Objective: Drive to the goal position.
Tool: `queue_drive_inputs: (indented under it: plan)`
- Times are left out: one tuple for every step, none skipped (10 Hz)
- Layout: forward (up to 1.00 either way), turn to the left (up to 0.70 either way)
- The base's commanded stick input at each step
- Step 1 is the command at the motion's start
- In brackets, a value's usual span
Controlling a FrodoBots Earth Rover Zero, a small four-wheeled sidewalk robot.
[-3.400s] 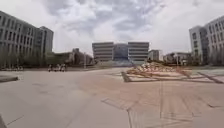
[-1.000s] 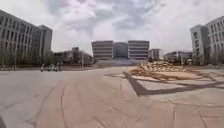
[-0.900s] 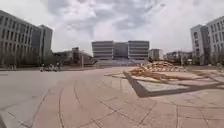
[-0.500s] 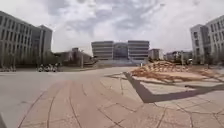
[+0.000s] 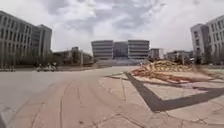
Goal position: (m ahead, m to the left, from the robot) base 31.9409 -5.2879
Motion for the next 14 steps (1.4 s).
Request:
queue_drive_inputs:
  plan:
    - [0.7, 0.08]
    - [0.7, 0.11]
    - [0.7, 0.11]
    - [0.7, 0.03]
    - [0.7, 0.02]
    - [0.7, 0.02]
    - [0.7, 0.02]
    - [0.7, 0.02]
    - [0.7, 0.01]
    - [0.7, 0.01]
    - [0.7, 0.02]
    - [0.7, 0.01]
    - [0.7, 0.02]
    - [0.7, 0.02]
